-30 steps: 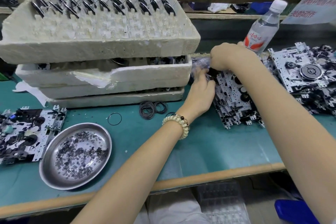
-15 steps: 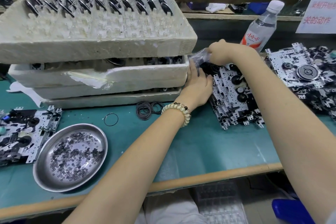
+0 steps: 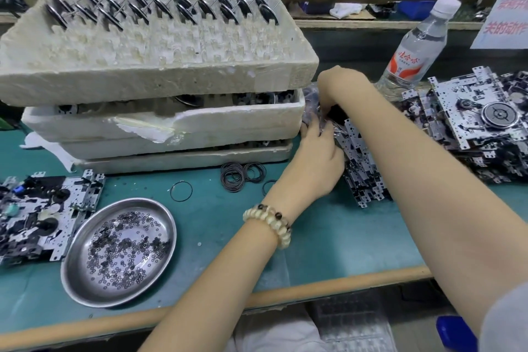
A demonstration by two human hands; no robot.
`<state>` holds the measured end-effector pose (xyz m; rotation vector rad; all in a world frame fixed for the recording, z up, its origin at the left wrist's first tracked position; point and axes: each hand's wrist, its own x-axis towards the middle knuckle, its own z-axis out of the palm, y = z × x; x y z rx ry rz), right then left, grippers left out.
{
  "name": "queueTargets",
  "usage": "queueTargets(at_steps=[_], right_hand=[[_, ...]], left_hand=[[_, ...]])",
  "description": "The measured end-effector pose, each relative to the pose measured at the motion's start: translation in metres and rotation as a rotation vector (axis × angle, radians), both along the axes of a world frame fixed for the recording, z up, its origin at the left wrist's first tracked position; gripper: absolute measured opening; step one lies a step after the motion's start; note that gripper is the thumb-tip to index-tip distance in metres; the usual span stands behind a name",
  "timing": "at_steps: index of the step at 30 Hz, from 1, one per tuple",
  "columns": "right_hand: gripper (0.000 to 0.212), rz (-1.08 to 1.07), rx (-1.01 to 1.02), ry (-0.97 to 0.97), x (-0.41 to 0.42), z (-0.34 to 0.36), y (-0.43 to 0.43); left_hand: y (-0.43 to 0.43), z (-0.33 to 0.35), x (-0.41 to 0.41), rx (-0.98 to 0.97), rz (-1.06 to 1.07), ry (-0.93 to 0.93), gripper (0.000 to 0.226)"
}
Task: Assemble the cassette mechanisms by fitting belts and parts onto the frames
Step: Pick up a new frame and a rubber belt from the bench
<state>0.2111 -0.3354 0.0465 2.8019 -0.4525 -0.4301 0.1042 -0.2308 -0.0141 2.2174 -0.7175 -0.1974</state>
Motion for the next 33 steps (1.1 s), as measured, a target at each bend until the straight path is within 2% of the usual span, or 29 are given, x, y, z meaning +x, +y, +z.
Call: queueTargets(at_steps=[4,10,14,18,24,28,33], right_hand=[[0.045,-0.013,0.085,-0.116,0.012,-0.020,0.002],[0.041,-0.062,0.077,-0.075,0.013,-0.035,-0.001],[0.037,-0.101,0.081,-0.119,0.009,-0.041,0.001],[0.033,-0.083,0.075,-0.192,0.005,-0.043,0.004],[0.030,-0.053,-0.057,-0.326,-0.009,-0.060,0.006],[0.029,-0.052,-0.026,-0.319,-0.008,-0.053,0.006],[0.022,-0.068,0.083,-0.344,-0.001,-0.025,-0.002]], left_hand=[[0.031,0.002,-0.026,-0.077,-0.044,0.041,0.047],[0.084,0.006,-0.074,-0.233,-0.022,-0.034,0.039],[0.106,0.000,-0.096,-0.293,0.007,-0.022,0.039],[0.118,-0.014,-0.095,-0.309,0.126,-0.061,0.034],[0.119,-0.039,-0.092,-0.280,0.189,-0.105,0.030],[0.116,-0.053,-0.091,-0.298,0.220,-0.158,0.029],[0.117,-0.057,-0.083,-0.370,0.310,-0.101,0.027]])
